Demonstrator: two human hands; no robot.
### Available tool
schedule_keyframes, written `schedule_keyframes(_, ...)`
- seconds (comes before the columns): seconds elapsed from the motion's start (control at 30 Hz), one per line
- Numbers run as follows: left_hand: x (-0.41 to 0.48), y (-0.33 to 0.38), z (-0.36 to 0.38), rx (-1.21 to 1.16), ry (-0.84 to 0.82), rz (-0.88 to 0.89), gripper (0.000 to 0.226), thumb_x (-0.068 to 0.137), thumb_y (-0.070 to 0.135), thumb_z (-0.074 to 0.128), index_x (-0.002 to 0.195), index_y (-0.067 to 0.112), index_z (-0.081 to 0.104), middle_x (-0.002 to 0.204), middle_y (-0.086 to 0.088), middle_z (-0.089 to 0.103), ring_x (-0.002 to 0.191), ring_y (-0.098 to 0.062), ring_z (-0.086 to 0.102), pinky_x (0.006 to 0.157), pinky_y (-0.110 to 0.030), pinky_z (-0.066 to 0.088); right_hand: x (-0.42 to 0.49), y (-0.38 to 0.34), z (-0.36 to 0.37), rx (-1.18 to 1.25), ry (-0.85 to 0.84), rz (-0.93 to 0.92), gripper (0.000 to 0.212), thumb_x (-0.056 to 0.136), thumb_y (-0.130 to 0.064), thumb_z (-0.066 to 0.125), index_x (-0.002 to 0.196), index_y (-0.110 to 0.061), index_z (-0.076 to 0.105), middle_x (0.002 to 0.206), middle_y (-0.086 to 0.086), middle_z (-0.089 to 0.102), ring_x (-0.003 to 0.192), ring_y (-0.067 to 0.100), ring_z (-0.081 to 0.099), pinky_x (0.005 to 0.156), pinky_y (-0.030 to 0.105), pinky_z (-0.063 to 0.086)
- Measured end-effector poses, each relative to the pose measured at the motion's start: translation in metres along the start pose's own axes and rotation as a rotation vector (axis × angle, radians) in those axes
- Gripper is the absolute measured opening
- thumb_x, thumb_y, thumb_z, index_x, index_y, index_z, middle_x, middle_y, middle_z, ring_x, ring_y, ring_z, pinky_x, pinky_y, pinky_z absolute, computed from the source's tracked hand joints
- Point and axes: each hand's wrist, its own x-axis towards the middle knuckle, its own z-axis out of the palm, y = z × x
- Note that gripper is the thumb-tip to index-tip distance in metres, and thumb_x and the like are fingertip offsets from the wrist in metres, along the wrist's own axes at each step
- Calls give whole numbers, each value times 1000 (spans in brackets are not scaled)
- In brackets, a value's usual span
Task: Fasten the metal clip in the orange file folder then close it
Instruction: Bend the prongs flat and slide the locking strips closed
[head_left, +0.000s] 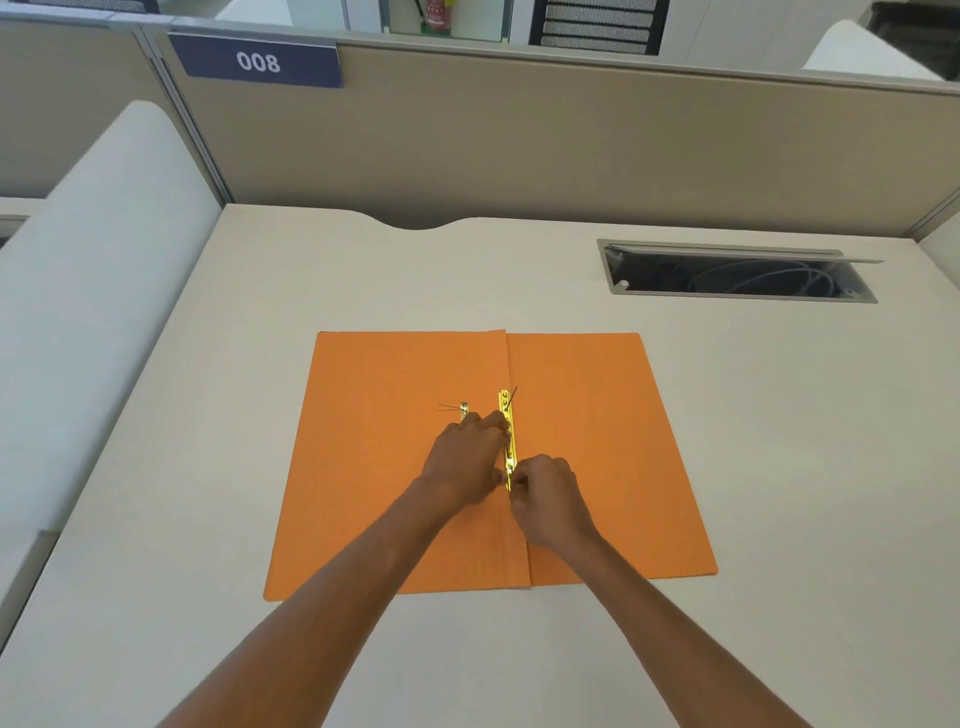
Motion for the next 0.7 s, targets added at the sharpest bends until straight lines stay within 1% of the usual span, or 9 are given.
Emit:
schedule_keyframes(0.1, 0, 0, 1, 4, -4, 7, 42, 83, 26, 71, 123, 14, 61, 134, 7, 49, 118, -22, 47, 92, -36, 44, -7, -6, 9, -32, 46, 16, 21, 88, -2, 45, 79, -5, 64, 86, 16, 65, 85, 33, 55, 61, 31, 30)
schedule_keyframes(0.17, -1, -1, 0, -5, -5, 11, 44, 84, 25, 71, 125, 14, 60, 134, 7, 49, 119, -23, 47, 93, -36, 44, -13, -8, 15, -71, 83, -20, 24, 89, -1, 44, 84, -4, 67, 90, 18, 68, 86, 35, 60, 60, 33, 36)
schedule_keyframes(0.23, -1, -1, -1, -11, -1, 13, 45, 84, 25, 71, 126, 14, 59, 135, 7, 49, 119, -22, 46, 95, -36, 44, -19, -10, 20, -155, 85, -48, 24, 90, 0, 42, 93, -5, 66, 95, 16, 68, 84, 35, 63, 63, 35, 40)
schedule_keyframes(0.33, -2, -1, -2, -30, -1, 9, 45, 84, 26, 72, 126, 14, 59, 135, 8, 49, 119, -21, 46, 96, -36, 42, -30, -9, 26, -302, 40, -104, 24, 90, 1, 43, 102, -4, 63, 101, 14, 66, 84, 34, 66, 63, 33, 38)
schedule_keyframes(0.4, -3, 0, -3, -26, -7, 6, 45, 84, 27, 72, 125, 14, 60, 136, 8, 48, 120, -21, 46, 97, -36, 42, -35, -5, 25, -332, 43, -107, 23, 89, 2, 43, 101, -4, 63, 101, 14, 66, 84, 34, 66, 64, 33, 39)
schedule_keyframes(0.47, -2, 0, -3, -18, -12, 4, 45, 84, 27, 72, 125, 13, 60, 137, 8, 48, 120, -21, 46, 97, -36, 42, -33, 1, 18, -314, 69, -65, 22, 90, 0, 43, 98, -6, 63, 100, 12, 66, 84, 33, 66, 65, 33, 41)
schedule_keyframes(0.57, -2, 2, -4, -3, -13, -1, 45, 84, 27, 72, 125, 14, 60, 136, 7, 49, 119, -22, 46, 96, -37, 42, -27, 12, 6, -257, 55, -41, 20, 93, -10, 45, 93, -12, 66, 96, 8, 70, 86, 31, 65, 63, 32, 39)
schedule_keyframes(0.63, -1, 2, -4, 5, -18, 2, 45, 84, 28, 72, 125, 13, 60, 136, 7, 49, 120, -22, 46, 95, -38, 42, -23, 16, -4, -170, 7, -12, 21, 93, -27, 52, 80, -19, 67, 82, 1, 69, 82, 27, 62, 59, 31, 38)
schedule_keyframes(0.7, -1, 0, -3, 5, -22, 6, 45, 84, 29, 72, 124, 13, 60, 136, 7, 48, 120, -22, 46, 95, -38, 42, -16, 19, -18, -66, 15, 27, 36, 89, -43, 58, 63, -20, 60, 61, -6, 60, 68, 21, 57, 53, 30, 36)
